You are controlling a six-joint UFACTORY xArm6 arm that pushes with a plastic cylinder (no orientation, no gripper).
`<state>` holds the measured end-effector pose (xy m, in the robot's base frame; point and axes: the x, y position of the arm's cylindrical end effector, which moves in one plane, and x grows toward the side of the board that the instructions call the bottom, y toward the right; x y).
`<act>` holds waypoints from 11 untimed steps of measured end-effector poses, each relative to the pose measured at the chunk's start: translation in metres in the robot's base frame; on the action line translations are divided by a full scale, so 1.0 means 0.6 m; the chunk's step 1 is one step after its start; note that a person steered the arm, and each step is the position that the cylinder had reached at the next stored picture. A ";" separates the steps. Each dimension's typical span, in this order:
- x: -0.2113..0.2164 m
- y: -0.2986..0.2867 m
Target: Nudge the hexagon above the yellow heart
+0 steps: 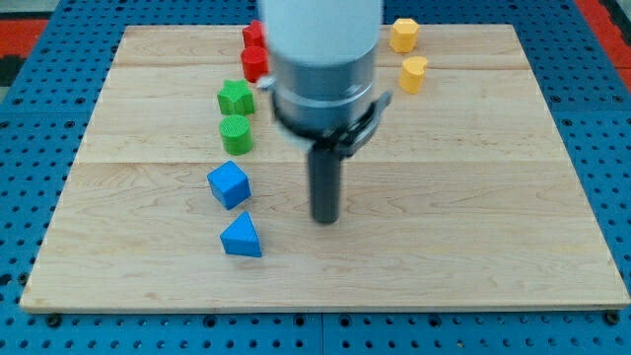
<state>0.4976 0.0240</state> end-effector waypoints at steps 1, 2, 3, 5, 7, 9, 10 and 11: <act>-0.148 0.077; -0.306 0.130; -0.407 0.131; -0.423 0.103; -0.438 0.120; -0.441 0.145; -0.440 0.156; -0.440 0.222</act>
